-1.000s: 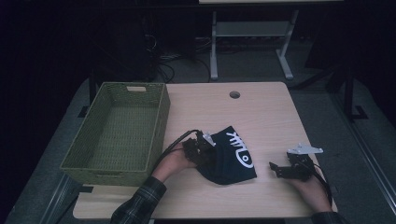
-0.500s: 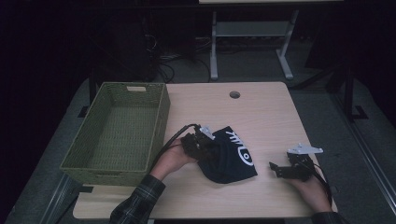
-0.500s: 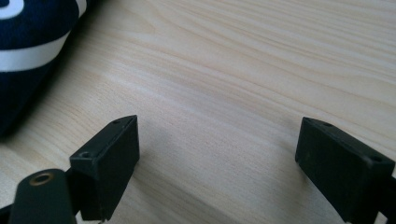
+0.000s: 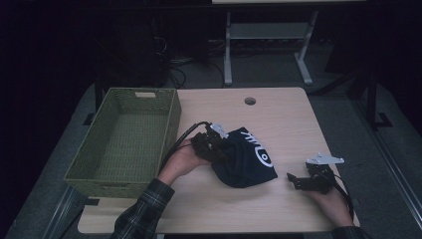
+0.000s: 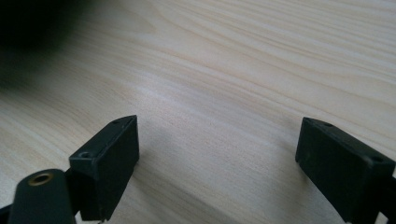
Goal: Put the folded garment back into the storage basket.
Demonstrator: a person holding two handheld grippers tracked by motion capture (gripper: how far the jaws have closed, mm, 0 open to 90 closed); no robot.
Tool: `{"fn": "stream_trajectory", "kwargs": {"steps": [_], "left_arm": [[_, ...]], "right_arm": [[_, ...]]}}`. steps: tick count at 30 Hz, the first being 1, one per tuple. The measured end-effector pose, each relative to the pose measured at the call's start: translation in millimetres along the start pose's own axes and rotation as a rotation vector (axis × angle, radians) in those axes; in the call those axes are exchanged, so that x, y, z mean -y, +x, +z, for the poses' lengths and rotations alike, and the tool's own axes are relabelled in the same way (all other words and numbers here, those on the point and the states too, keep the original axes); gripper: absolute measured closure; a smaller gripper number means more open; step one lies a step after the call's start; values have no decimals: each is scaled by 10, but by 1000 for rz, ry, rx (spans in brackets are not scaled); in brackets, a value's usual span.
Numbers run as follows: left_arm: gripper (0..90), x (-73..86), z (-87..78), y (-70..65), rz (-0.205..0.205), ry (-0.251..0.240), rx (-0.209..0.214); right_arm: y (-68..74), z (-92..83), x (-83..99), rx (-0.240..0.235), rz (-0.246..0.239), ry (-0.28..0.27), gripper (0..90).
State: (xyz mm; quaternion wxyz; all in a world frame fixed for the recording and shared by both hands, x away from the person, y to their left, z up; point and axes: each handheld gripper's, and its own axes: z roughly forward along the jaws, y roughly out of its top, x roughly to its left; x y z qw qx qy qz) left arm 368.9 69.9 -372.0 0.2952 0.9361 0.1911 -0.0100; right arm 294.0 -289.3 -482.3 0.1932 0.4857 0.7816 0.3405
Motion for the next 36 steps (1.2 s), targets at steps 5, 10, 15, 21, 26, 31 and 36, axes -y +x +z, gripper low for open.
{"fn": "stream_trajectory", "kwargs": {"steps": [5,10,15,21,26,31,36], "left_arm": [[760,-77,-161,26,3,-8,-7],[760,-147,-375,67,6,-28,-25],[760,-206,-599,110,22,-31,-53],[759,-239,-833,153,14,-36,-82],[760,-221,-995,197,2,-43,-97],[759,-172,-1126,232,-16,-55,-117],[759,-106,-1247,273,-37,-57,-143]], "right_arm": [[1,-1,0,0,2,1,130],[1,0,0,0,1,0,130],[1,0,0,0,2,0,130],[1,0,0,0,1,0,130],[2,0,-1,0,3,-1,130],[1,0,-1,0,2,-1,130],[1,0,0,0,2,0,130]]}}
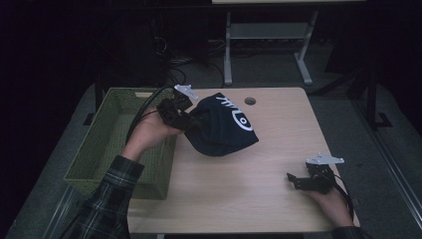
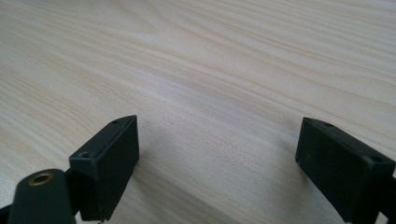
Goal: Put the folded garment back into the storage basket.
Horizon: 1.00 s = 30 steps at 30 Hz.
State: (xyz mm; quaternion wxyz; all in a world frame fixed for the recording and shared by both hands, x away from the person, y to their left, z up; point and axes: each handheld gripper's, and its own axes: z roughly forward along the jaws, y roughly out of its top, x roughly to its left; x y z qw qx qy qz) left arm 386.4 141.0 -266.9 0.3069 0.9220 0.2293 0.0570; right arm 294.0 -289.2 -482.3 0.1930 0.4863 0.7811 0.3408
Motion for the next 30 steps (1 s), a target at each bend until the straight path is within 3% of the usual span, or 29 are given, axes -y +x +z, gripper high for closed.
{"fn": "stream_trajectory", "kwargs": {"steps": [9,18,26,30], "left_arm": [[759,117,-206,103,-32,-3,-39],[759,312,-415,227,-96,-26,-91],[759,549,-657,354,-158,-42,-140],[759,686,-776,417,-191,-46,-172]], "right_arm": [[0,0,0,0,0,0,130],[-1,1,0,1,0,0,126],[-7,18,-8,29,10,18,28],[-11,23,-9,27,11,22,27]]}}
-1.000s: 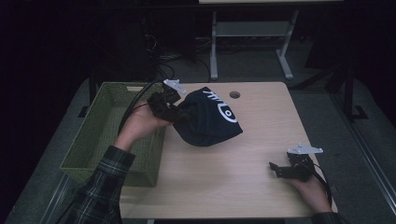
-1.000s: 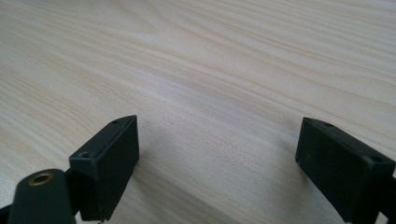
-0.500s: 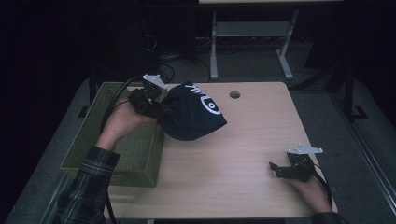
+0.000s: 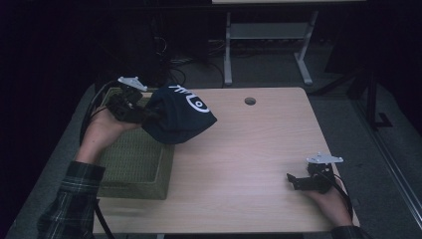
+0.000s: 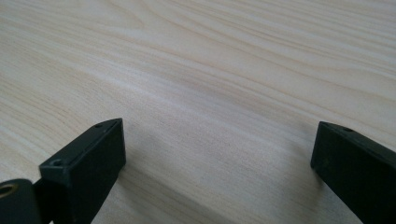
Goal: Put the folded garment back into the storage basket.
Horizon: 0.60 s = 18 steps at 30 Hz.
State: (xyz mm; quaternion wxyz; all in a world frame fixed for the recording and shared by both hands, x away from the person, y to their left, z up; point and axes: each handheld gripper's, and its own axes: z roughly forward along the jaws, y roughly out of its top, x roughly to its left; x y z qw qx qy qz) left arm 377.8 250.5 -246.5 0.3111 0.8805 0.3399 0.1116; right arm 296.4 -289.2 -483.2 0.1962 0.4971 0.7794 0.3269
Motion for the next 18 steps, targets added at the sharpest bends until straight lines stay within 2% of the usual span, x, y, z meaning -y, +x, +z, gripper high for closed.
{"fn": "stream_trajectory", "kwargs": {"steps": [10,18], "left_arm": [[759,282,-242,204,-71,0,-77],[759,496,-352,317,-127,5,-138]], "right_arm": [[-4,2,0,-3,2,-1,27],[-5,3,0,-3,2,-1,27]]}}
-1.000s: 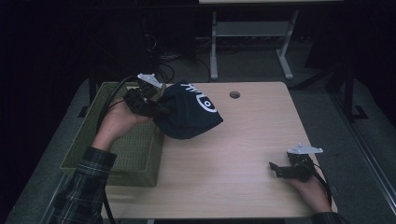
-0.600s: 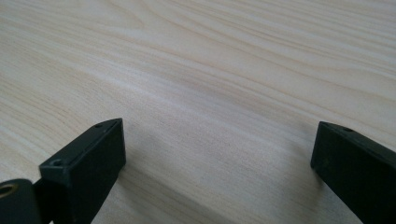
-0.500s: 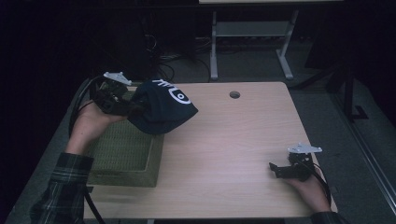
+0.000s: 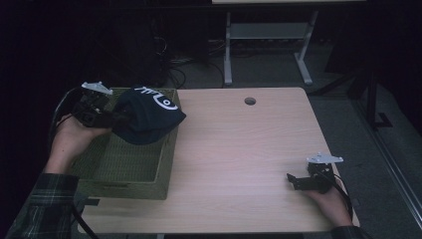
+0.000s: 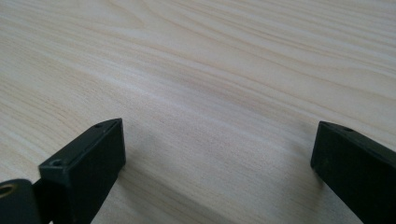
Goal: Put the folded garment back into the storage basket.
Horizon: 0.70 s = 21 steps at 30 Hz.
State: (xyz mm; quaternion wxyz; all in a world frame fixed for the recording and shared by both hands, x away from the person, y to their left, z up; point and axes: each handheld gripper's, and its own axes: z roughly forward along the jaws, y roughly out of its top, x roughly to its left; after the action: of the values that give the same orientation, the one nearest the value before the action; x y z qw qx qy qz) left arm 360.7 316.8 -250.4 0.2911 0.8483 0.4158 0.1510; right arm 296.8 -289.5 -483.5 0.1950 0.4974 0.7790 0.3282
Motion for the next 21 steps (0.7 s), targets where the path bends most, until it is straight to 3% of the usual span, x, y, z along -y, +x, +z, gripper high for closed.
{"fn": "stream_trajectory", "kwargs": {"steps": [9,21], "left_arm": [[759,218,48,180,-66,9,-49],[758,440,161,334,-118,28,-95]], "right_arm": [[0,0,0,0,-1,0,27],[0,0,0,-1,0,0,28]]}}
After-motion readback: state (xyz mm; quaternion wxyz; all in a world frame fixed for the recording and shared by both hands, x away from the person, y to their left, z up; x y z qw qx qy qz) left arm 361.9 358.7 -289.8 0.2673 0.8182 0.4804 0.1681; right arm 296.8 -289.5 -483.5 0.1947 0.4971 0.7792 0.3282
